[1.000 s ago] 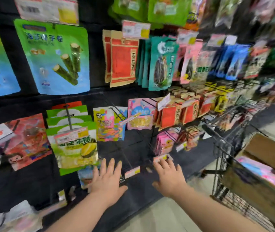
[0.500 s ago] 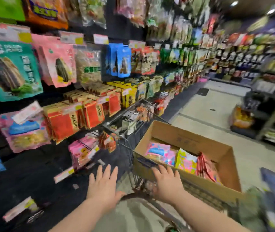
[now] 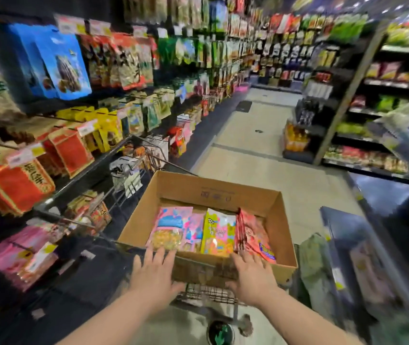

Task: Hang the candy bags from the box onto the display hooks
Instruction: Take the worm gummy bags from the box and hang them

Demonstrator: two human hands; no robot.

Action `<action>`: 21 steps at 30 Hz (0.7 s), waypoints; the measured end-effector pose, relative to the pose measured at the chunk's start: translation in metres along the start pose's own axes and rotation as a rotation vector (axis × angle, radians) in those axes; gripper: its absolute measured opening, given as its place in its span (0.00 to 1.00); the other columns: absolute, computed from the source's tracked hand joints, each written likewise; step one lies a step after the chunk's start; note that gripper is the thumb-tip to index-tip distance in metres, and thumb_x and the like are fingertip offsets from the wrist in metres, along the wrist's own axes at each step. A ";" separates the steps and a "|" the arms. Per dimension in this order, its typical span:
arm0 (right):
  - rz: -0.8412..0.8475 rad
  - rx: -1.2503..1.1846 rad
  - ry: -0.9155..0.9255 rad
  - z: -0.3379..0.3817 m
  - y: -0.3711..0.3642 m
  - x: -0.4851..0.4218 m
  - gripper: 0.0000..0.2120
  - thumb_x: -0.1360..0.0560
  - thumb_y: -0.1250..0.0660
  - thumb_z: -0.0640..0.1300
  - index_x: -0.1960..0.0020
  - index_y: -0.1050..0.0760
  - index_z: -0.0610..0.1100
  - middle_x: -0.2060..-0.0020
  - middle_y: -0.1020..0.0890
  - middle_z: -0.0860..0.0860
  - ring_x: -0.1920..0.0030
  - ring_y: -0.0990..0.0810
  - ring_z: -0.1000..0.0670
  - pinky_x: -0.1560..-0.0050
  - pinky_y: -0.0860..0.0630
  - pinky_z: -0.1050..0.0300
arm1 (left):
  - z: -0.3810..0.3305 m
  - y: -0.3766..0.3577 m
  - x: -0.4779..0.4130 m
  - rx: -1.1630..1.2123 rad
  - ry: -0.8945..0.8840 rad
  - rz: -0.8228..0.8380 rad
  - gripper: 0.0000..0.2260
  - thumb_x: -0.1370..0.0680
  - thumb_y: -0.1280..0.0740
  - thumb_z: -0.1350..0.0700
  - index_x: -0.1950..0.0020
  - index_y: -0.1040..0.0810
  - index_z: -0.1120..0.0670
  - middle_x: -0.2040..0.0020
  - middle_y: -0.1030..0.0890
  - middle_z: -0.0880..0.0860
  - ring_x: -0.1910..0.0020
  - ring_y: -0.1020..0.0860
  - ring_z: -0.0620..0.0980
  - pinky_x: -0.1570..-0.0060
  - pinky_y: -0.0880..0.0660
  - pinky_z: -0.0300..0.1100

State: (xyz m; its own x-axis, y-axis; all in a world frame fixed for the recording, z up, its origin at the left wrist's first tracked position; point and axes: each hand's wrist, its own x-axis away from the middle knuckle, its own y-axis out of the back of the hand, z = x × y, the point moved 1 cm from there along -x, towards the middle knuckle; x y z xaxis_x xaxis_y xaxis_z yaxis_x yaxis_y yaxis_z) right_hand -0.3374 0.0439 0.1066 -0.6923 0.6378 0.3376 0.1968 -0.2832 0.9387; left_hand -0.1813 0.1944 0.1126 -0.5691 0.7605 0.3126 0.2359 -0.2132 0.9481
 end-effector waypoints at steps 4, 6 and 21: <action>0.004 -0.046 -0.122 -0.034 0.013 -0.038 0.33 0.23 0.40 0.58 0.23 0.51 0.52 0.23 0.45 0.49 0.24 0.47 0.44 0.28 0.43 0.42 | -0.018 0.006 -0.058 -0.005 -0.093 0.043 0.38 0.22 0.42 0.37 0.20 0.58 0.50 0.20 0.57 0.54 0.21 0.57 0.58 0.24 0.55 0.57; 0.009 -0.078 -0.192 -0.049 0.018 -0.058 0.32 0.22 0.42 0.58 0.23 0.50 0.52 0.24 0.44 0.49 0.24 0.46 0.44 0.28 0.41 0.44 | -0.022 0.011 -0.091 0.008 -0.130 0.057 0.38 0.22 0.41 0.37 0.20 0.57 0.50 0.20 0.56 0.53 0.21 0.57 0.58 0.24 0.55 0.57; 0.216 -0.239 -0.242 -0.046 0.008 -0.204 0.26 0.24 0.39 0.51 0.29 0.37 0.44 0.29 0.34 0.45 0.29 0.36 0.43 0.33 0.35 0.51 | 0.018 0.000 -0.252 -0.021 -0.137 0.218 0.36 0.22 0.44 0.36 0.20 0.54 0.48 0.20 0.52 0.53 0.21 0.53 0.58 0.25 0.51 0.55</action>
State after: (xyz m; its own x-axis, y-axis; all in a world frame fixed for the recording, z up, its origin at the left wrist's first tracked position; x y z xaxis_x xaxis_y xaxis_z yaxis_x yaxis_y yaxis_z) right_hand -0.2266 -0.1212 0.0417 -0.4636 0.6875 0.5589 0.1328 -0.5697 0.8110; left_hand -0.0232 0.0139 0.0326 -0.3942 0.7711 0.5000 0.3242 -0.3924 0.8608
